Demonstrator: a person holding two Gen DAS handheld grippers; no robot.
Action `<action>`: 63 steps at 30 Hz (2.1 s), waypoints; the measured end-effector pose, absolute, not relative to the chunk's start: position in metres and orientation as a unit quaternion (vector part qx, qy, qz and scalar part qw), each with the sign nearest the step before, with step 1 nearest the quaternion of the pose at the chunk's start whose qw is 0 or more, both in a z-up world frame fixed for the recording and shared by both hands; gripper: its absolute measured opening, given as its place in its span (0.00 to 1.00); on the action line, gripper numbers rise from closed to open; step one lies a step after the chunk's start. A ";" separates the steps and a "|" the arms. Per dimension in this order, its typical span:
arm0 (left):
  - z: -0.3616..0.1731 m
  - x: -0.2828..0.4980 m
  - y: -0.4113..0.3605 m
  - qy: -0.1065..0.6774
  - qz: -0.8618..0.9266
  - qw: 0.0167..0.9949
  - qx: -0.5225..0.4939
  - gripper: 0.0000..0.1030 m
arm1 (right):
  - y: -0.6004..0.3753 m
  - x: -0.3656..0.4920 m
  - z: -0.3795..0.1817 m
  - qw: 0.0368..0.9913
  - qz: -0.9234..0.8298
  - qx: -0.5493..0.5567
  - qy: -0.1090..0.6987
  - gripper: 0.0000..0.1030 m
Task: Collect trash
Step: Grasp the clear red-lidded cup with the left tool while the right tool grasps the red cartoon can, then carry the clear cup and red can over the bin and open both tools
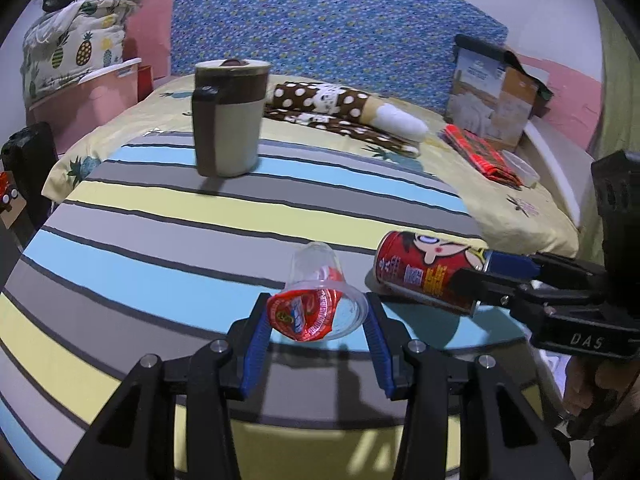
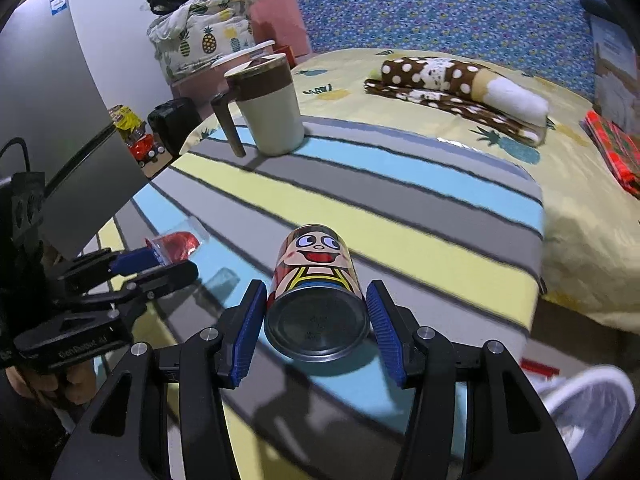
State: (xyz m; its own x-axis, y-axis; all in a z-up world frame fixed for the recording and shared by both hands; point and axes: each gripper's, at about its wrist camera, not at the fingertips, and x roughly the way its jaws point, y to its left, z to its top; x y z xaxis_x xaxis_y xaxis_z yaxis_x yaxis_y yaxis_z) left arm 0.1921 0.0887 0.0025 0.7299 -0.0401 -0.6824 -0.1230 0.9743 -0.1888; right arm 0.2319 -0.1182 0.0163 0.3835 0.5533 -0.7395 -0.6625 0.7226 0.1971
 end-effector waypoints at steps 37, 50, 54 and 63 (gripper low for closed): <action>0.000 0.102 0.009 0.381 -0.055 0.919 -0.087 0.46 | -0.185 0.143 -0.016 0.847 0.317 -0.005 0.427 0.57; -0.004 0.102 0.006 0.386 -0.056 0.917 -0.087 0.46 | -0.191 0.139 -0.020 0.839 0.328 0.023 0.433 0.53; -0.001 0.102 0.003 0.383 -0.060 0.918 -0.086 0.46 | -0.196 0.135 -0.012 0.842 0.332 0.029 0.425 0.53; 0.011 0.107 -0.012 0.370 -0.081 0.922 -0.076 0.46 | -0.223 0.131 0.005 0.859 0.310 0.049 0.404 0.53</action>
State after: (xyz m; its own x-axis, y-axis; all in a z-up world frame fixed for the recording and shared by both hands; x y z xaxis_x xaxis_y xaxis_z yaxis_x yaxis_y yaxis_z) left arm 0.1068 -0.0122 0.0110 0.7128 -0.2065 -0.6703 0.0934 0.9751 -0.2010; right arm 0.1313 -0.2228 0.0055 0.4805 0.5730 -0.6639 -0.4937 0.8024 0.3352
